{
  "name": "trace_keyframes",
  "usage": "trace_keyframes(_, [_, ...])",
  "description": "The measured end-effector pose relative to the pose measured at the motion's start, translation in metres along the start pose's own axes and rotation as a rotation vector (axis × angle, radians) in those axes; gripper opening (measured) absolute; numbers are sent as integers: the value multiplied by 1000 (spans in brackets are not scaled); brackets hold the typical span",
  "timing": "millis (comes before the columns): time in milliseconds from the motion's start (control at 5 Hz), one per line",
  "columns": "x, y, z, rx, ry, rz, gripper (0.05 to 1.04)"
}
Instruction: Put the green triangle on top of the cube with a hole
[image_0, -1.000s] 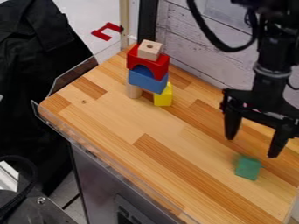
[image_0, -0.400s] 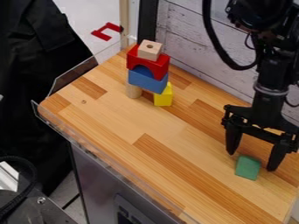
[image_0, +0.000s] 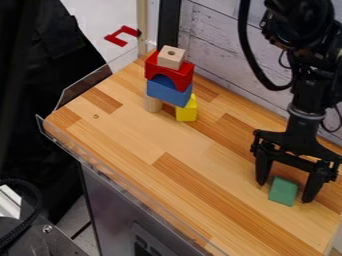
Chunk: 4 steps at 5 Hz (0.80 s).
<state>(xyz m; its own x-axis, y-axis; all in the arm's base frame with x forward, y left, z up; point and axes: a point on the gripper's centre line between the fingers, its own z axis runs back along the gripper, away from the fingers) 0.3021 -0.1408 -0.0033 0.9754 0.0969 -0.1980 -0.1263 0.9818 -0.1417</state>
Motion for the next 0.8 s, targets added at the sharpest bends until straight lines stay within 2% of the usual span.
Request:
trace_keyframes(200, [4, -2, -1, 15, -34, 118, 952])
trace_keyframes(400, [4, 3, -2, 17, -83, 212, 659])
trace_keyframes(600, [-2, 5, -2, -1, -96, 220, 561])
trace_keyframes(800, [-9, 4, 20, -37, -109, 105, 561])
